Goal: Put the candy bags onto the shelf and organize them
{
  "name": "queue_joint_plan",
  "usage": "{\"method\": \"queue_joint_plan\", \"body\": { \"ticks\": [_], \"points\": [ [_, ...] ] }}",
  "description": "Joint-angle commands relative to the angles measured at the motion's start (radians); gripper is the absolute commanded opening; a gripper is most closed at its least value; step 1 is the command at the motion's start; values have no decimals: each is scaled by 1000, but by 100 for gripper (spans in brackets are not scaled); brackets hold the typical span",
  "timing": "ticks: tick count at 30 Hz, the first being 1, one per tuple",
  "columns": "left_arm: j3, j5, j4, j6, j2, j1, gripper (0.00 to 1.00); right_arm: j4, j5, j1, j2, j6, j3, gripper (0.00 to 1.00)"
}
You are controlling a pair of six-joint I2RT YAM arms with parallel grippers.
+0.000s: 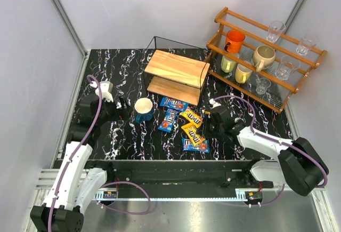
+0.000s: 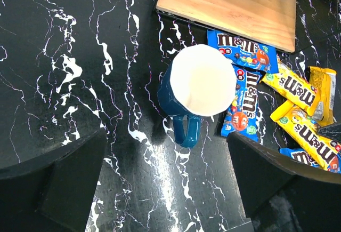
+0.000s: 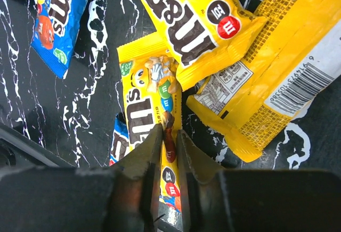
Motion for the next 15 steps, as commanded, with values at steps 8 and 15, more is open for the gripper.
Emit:
{"method": "queue_joint_plan", "body": {
  "ticks": [8, 15],
  "points": [
    [35, 49, 9, 48, -11, -1, 99, 9, -36, 8, -21, -4, 44, 5],
    [36, 52, 7, 59, 6, -3, 99, -122, -33, 8, -125, -31, 136, 1]
  ]
}}
